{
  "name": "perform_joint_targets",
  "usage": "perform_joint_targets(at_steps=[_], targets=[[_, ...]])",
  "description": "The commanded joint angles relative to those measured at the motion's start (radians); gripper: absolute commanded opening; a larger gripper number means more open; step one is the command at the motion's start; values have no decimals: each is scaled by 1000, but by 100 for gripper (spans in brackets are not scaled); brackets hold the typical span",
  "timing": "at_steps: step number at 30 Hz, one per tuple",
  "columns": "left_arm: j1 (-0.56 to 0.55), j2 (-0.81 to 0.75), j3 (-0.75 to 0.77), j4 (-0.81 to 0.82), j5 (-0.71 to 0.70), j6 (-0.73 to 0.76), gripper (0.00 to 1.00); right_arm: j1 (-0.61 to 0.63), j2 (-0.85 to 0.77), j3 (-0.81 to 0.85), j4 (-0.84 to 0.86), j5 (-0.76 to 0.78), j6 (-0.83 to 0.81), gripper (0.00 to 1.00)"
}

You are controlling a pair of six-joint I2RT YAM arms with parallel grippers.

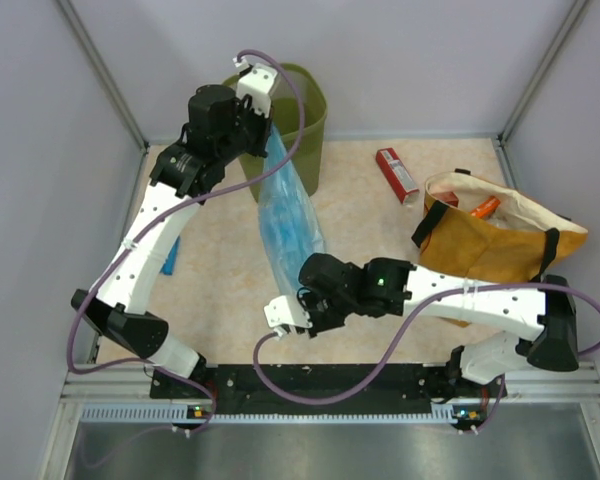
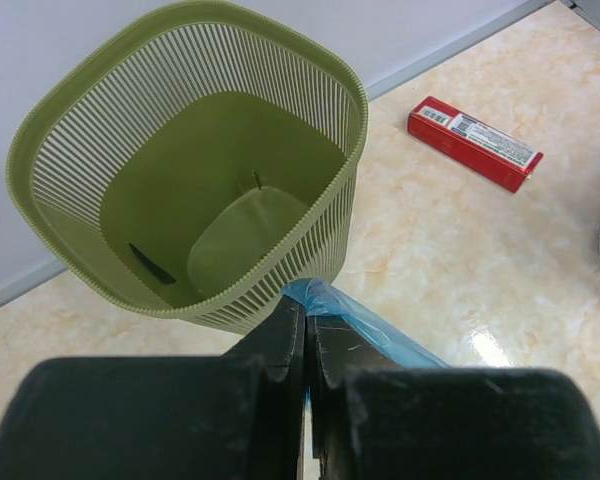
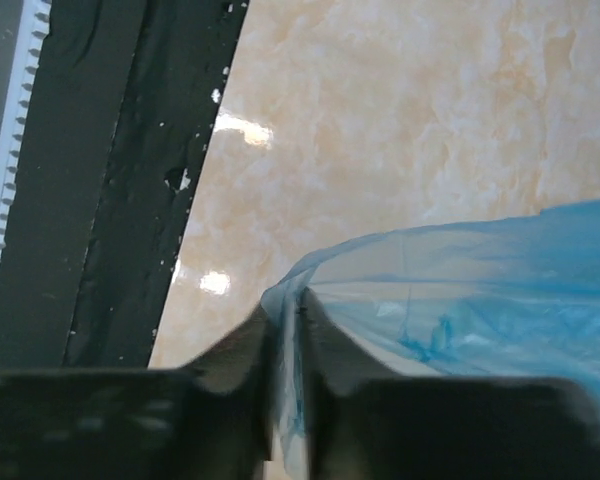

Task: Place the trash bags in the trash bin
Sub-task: Unfold the trash bag at the center of the board.

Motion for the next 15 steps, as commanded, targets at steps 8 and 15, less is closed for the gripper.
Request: perform_joint_targets(at_steps=[8,15], targets=[[3,-164,-63,-52,80,65,0,-65,-38,218,-20,116,25,68],[3,-240,-80,-98,19,144,0,-96,-58,307,-50,103,29,77]])
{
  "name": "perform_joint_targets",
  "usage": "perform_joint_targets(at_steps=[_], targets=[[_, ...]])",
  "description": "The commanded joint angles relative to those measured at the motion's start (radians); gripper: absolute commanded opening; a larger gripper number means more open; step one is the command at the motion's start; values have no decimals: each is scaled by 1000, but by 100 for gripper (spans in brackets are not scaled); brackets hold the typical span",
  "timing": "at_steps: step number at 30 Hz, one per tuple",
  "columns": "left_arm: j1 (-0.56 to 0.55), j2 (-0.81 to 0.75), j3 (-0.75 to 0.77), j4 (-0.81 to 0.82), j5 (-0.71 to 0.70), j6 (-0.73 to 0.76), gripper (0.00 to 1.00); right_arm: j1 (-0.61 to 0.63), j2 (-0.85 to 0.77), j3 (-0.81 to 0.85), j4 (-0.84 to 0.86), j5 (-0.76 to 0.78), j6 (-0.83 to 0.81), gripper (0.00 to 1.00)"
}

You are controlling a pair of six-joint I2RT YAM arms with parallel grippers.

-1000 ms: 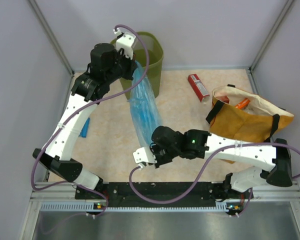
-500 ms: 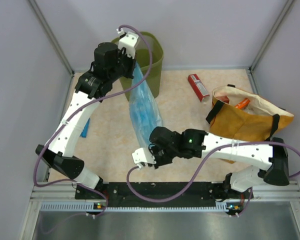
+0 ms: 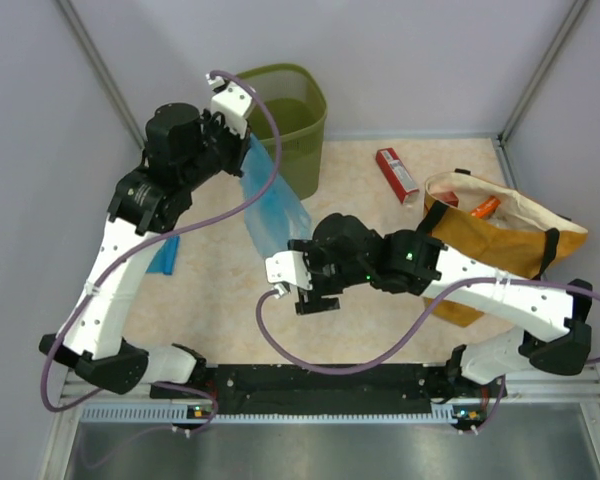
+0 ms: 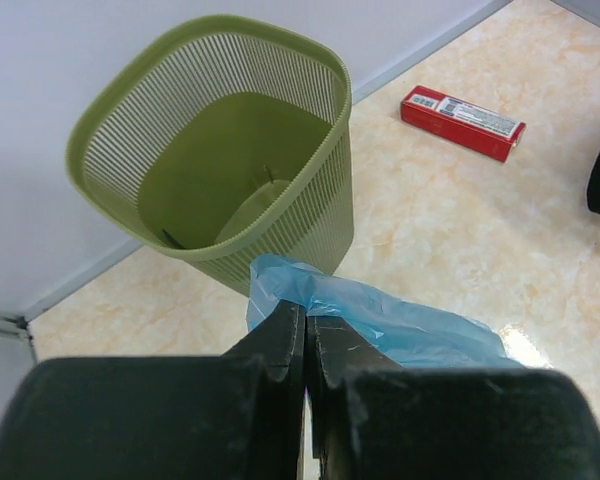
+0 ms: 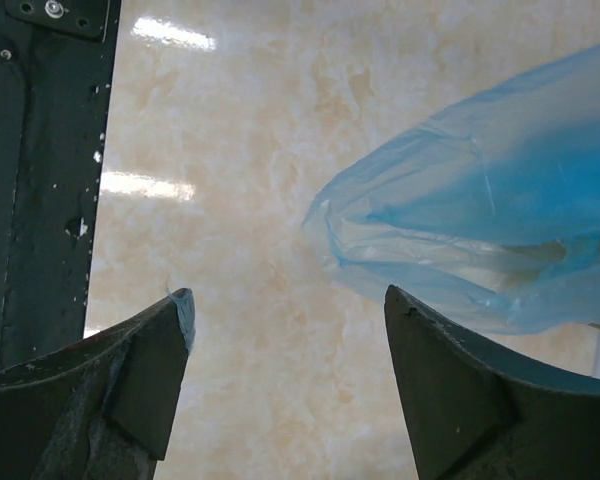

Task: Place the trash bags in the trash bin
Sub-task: Unfold the trash bag at the center of the board, then move the trash bin to the center of the board.

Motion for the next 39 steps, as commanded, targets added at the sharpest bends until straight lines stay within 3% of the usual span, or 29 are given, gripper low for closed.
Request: perform_joint_targets(at_steps=[1,7,13,24,30,39], targets=[[1,-62,-8,-22,-50,76,0,-35,-47,101,-17,-13,21,77],[3,-118,-9,-65,-171,151,0,-224,15,298,23,-17,55,77],[4,-168,-17,-85,-327,222,0,-387,202,559,24,-57,-4,82],[36,-271,-199,126,-439,243,0,-465,651,1038,50,-68,-154,87],[96,-283,-210,150,-432,237,0,-488,771,1076,164,-66,-283,94],[161,-279,-204,110,-412,231,0,-526,855,1101,207,-80,-367,95]])
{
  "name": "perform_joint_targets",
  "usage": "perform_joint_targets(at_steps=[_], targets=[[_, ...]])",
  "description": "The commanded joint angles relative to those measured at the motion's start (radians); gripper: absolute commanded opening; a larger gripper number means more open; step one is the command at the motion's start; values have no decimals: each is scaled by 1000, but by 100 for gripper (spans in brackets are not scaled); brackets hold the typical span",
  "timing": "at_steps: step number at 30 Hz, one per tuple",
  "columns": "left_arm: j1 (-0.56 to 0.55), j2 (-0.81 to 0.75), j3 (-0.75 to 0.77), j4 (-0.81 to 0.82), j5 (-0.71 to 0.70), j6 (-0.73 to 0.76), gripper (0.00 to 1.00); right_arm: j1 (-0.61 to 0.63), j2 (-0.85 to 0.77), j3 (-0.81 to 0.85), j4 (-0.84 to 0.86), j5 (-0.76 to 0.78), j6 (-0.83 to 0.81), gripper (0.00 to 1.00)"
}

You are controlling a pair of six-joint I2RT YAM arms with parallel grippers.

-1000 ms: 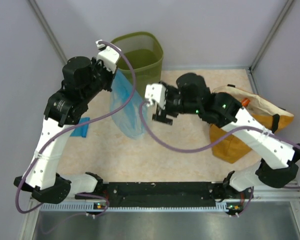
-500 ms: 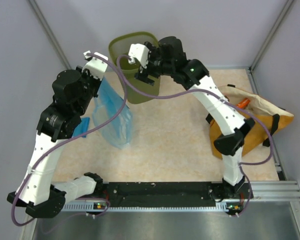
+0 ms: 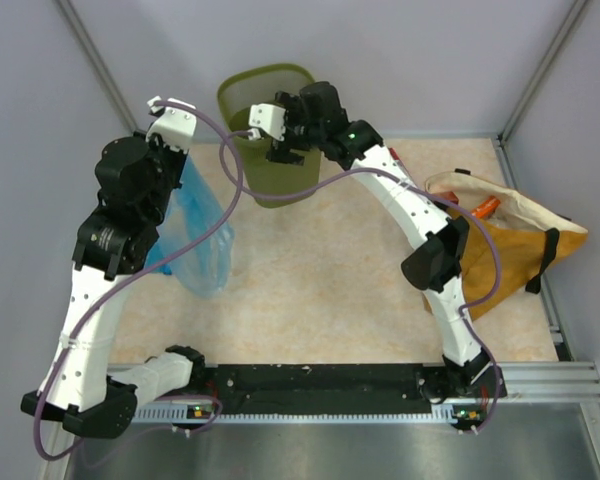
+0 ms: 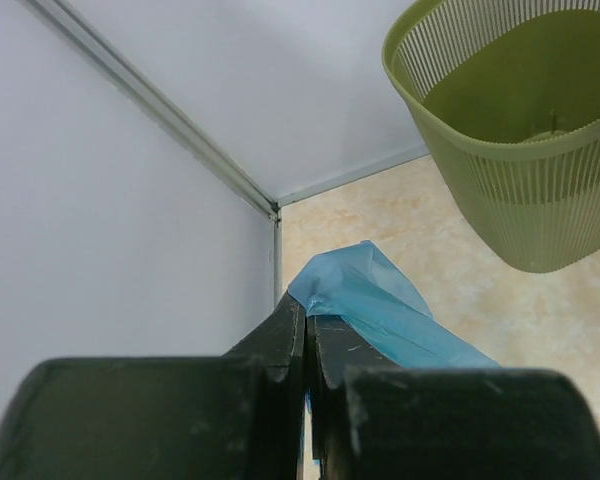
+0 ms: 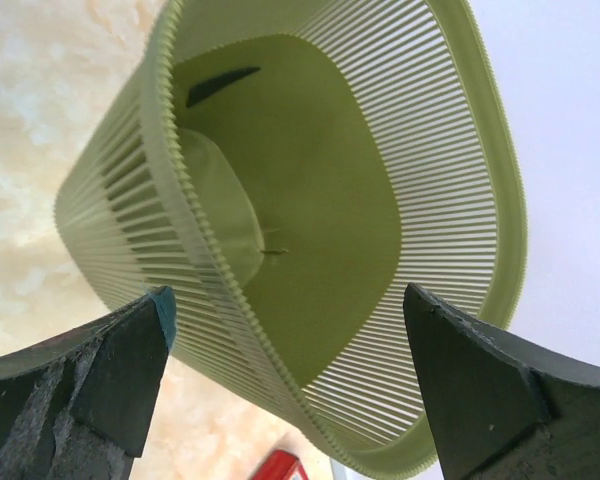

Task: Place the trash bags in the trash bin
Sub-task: Move the trash bin to the center of the board.

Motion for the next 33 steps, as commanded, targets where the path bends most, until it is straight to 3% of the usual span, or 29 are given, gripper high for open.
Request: perform_joint_targets(at_steps=[1,12,33], targets=[[28,-8,14,37,8,-4,0,-15,9,58,78,-21,-77,95],[67,12,12,32,54,-15,0,-18,44,0,51,-56,-153,83],[81,11,9,35,80,-21,0,-12,-23,-71,-24,-47,-151,25]])
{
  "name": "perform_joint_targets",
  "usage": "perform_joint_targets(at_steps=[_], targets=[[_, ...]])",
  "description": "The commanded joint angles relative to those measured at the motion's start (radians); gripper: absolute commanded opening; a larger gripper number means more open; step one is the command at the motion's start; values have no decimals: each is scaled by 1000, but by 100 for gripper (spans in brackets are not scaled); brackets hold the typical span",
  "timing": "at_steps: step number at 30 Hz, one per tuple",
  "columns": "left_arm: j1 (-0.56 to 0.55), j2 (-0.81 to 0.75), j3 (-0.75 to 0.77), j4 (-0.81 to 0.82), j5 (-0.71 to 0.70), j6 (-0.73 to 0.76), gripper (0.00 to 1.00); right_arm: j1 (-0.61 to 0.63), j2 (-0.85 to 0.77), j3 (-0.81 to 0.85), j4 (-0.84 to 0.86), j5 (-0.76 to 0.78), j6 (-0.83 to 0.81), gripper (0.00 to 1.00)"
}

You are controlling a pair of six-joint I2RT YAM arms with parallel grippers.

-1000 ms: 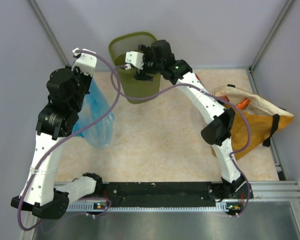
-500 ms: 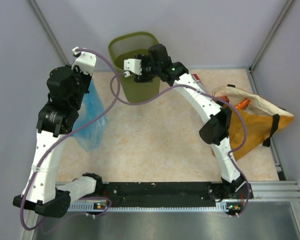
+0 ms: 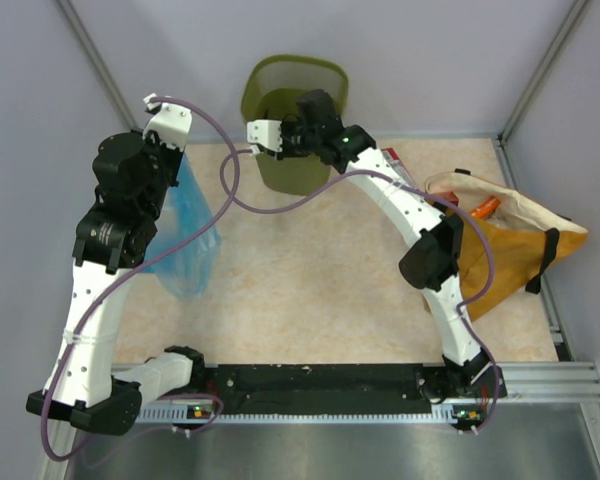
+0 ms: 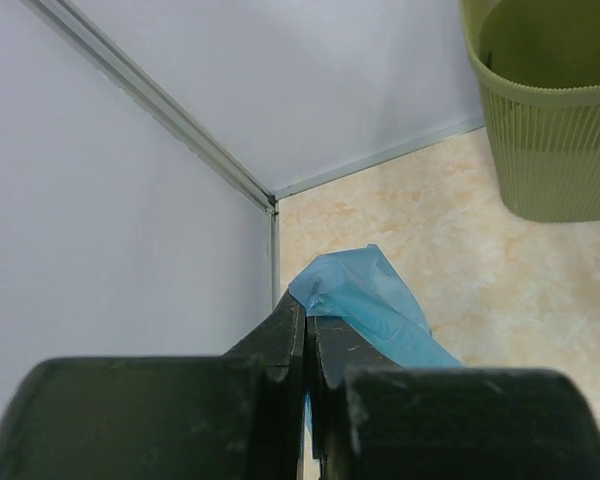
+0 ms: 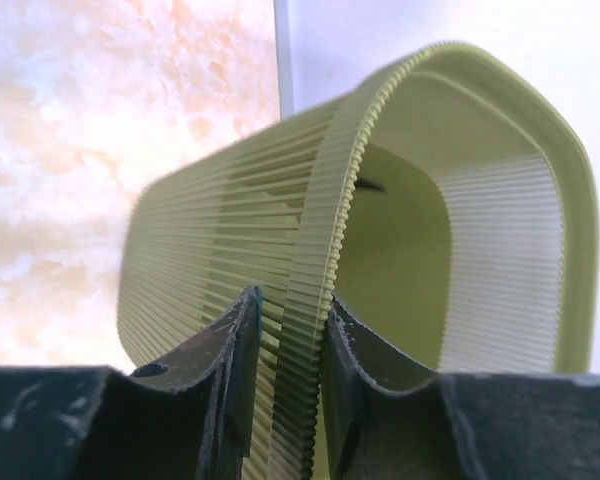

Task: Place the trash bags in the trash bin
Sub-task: Move the trash bin to the center of the board.

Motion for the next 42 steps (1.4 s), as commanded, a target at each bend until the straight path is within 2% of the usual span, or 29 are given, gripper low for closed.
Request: perform_joint_targets(at_steps=[1,3,4,5,12,21,26,35,42], targets=[[6,-7,9,39,14,-14,0,1,-63,-30,-58,17,1,21],[6,-10,8,39,17,-15,0,6,-73,-39,-72,27,-2,10],[7,-11,8,39,17,-15,0,8,-77,-39,-75,30,-3,1],[6,-13,8,38,22,-15,0,9,-79,-39,-78,35,-5,0],[6,-23,-3,26,31,-18,0,17,-131,-39,-122,52,-9,0],[6,-24,-15,35,42,-34,0,41,-259,-79,-261,40,57,0],[6,-1,25,30,63,-60,0,72,-367,-150,-339,24,135,0],[6,35,42,50,60,-77,0,103,-603,-372,-393,-175,365,0],[7,47,51,49,77,-97,0,182,-726,-518,-376,-174,425,0]])
